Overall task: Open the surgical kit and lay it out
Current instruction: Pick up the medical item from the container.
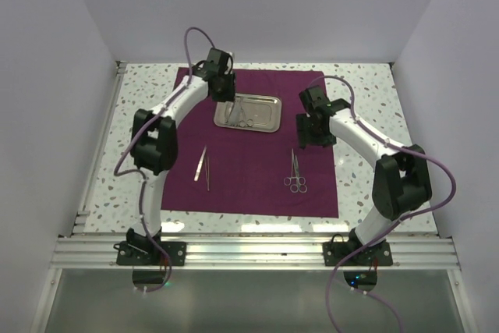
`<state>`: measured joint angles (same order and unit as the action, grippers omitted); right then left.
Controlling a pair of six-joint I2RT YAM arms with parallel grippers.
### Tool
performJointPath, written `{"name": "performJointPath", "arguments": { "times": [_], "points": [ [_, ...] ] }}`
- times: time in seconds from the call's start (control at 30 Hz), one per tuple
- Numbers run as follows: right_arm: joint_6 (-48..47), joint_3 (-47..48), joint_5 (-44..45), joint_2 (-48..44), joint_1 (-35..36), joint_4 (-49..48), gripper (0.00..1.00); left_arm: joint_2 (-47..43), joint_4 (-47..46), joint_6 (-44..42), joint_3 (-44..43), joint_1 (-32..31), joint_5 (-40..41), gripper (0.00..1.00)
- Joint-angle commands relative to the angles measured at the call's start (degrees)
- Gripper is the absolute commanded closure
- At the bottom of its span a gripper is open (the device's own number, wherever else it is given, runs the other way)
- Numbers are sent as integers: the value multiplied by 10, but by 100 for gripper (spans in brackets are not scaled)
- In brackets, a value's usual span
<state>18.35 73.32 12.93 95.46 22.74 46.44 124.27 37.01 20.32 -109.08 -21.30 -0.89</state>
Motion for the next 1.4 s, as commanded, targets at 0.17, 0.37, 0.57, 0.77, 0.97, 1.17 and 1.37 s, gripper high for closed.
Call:
{"name": "performJointPath", "arguments": {
  "times": [0.17, 0.37, 0.57, 0.77, 0.97, 1.17, 1.37],
  "points": [
    [-4, 47, 36, -5, -3, 49, 32, 168, -33, -13, -202, 18, 3, 58],
    [-16, 80, 53, 16, -3, 70, 32, 197, -51, -12, -187, 20, 26, 59],
    [-10, 117, 44, 46, -3, 77, 32, 212, -50, -20, -175, 17, 40, 73],
    [-6, 127, 31, 61, -3, 70, 33, 221, -33, -28, -175, 18, 50, 99],
    [-8, 131, 17, 61, -2, 58, 33, 160, -20, -35, -169, 19, 54, 100],
    [-8, 152, -18, 62, -2, 24, 33, 0, -24, -33, -24, 18, 59, 100],
    [-5, 227, -93, 110, 23, -19, 31, -183, -55, -13, 225, 16, 55, 100]
  ]
}}
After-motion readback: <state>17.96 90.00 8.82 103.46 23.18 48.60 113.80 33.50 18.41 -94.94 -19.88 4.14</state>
